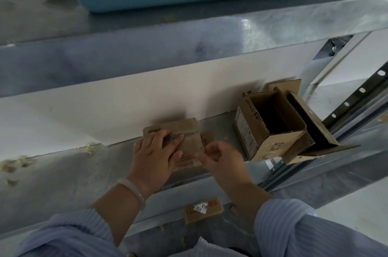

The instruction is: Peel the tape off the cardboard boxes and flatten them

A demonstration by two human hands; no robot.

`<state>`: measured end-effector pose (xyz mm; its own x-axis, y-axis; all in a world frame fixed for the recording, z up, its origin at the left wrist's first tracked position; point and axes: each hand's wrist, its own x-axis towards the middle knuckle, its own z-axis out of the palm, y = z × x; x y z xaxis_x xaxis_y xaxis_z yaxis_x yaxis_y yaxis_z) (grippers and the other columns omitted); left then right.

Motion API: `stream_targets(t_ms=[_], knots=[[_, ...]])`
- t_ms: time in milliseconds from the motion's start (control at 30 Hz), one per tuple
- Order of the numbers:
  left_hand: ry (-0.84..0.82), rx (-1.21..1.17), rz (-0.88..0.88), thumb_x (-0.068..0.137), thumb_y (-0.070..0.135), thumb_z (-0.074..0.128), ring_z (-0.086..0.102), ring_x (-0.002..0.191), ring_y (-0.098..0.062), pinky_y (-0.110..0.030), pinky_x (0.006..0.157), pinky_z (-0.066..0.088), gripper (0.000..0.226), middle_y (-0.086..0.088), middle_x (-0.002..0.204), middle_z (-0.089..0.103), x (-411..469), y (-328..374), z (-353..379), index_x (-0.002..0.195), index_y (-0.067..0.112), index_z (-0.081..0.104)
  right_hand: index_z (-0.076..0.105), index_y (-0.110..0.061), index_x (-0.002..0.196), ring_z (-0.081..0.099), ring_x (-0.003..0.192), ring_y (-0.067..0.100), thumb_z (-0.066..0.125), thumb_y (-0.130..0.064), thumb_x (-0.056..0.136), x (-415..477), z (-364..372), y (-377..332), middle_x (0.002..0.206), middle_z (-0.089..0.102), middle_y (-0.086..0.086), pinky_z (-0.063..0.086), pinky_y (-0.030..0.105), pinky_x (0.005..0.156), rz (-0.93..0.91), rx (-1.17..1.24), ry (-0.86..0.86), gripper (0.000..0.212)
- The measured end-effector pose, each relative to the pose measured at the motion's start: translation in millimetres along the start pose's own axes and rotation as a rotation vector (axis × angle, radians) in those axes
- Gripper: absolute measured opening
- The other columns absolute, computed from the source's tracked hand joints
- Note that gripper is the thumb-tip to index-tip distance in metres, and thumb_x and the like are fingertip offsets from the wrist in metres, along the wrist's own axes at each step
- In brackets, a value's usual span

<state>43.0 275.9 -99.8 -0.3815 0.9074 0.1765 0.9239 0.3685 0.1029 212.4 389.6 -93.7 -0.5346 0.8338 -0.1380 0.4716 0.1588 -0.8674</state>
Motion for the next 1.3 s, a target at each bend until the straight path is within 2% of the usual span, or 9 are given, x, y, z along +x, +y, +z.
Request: stream_targets(t_ms=[100,333,500,667,767,867,967,1033,1300], knots=[[0.005,-0.004,0.000,0.094,0.053,0.029,0.051,0.113,-0.027,-0.046,0.091,0.043,0.050,-0.002,0.127,0.054,0,0,0,0.130,0.034,0.058,0.058,-0.030,0.089,0.060,0.079,-0.001,0.078,-0.044,0.078,3,2,-9,0.085,0.064,-0.014,0.049,0.015,0.067,0.028,-0.045,-0.013,0.027],[0.006,-0.020,0.002,0.095,0.054,0.028,0.051,0.113,-0.027,-0.045,0.092,0.043,0.050,-0.002,0.128,0.054,0,-1,1,0.130,0.035,0.058,0.067,-0.022,0.099,0.062,0.079,-0.002,0.069,-0.038,0.087,3,1,-4,0.085,0.066,-0.016,0.055,0.018,0.074,-0.046,-0.134,0.006,0.020],[-0.003,-0.034,0.005,0.094,0.054,0.028,0.050,0.116,-0.026,-0.046,0.094,0.043,0.051,-0.001,0.129,0.053,0,-2,1,0.131,0.035,0.057,0.067,-0.027,0.093,0.062,0.079,-0.004,0.072,-0.030,0.087,1,-2,1,0.084,0.067,-0.015,0.047,0.008,0.068,-0.003,0.002,0.002,0.008],[0.018,-0.061,0.030,0.093,0.052,0.033,0.051,0.115,-0.027,-0.046,0.092,0.044,0.049,-0.001,0.128,0.054,-1,-6,2,0.130,0.035,0.058,0.069,-0.028,0.090,0.058,0.067,-0.007,0.069,-0.025,0.089,1,-2,8,0.080,0.067,-0.013,0.042,0.008,0.057,0.019,0.050,-0.016,0.003],[0.036,-0.088,0.072,0.093,0.050,0.037,0.052,0.114,-0.026,-0.046,0.091,0.044,0.046,-0.001,0.127,0.055,-3,-10,1,0.130,0.034,0.059,0.069,-0.029,0.084,0.061,0.068,-0.003,0.066,-0.024,0.090,2,-1,14,0.077,0.070,-0.009,0.046,0.011,0.059,0.044,0.068,-0.055,0.009],[0.068,-0.097,0.147,0.093,0.049,0.040,0.052,0.114,-0.025,-0.046,0.090,0.043,0.044,0.000,0.130,0.053,-14,-11,-2,0.131,0.034,0.058,0.068,-0.022,0.089,0.071,0.081,0.014,0.058,-0.020,0.095,7,0,18,0.079,0.073,-0.004,0.058,0.029,0.077,0.147,0.292,-0.070,0.012],[0.126,-0.080,0.192,0.092,0.048,0.043,0.049,0.119,-0.028,-0.047,0.095,0.040,0.046,-0.006,0.137,0.049,-33,-7,-1,0.132,0.032,0.057,0.060,-0.031,0.117,0.063,0.095,0.003,0.052,-0.033,0.099,10,0,11,0.102,0.065,-0.015,0.047,0.010,0.072,0.152,0.315,-0.157,0.019],[0.147,-0.078,0.177,0.090,0.048,0.046,0.043,0.128,-0.031,-0.048,0.099,0.035,0.047,-0.010,0.145,0.044,-42,-5,1,0.132,0.032,0.057,0.056,-0.036,0.127,0.057,0.103,-0.001,0.047,-0.034,0.101,14,2,6,0.114,0.061,-0.016,0.042,0.007,0.077,0.119,0.308,-0.200,0.028],[0.063,-0.141,0.221,0.092,0.049,0.044,0.027,0.143,-0.022,-0.043,0.107,0.025,0.046,0.001,0.155,0.031,-40,-15,-3,0.135,0.038,0.052,0.067,-0.035,0.115,0.055,0.085,-0.019,0.051,-0.021,0.100,29,-2,-2,0.096,0.062,-0.026,0.040,0.002,0.069,-0.049,0.102,-0.141,0.025]])
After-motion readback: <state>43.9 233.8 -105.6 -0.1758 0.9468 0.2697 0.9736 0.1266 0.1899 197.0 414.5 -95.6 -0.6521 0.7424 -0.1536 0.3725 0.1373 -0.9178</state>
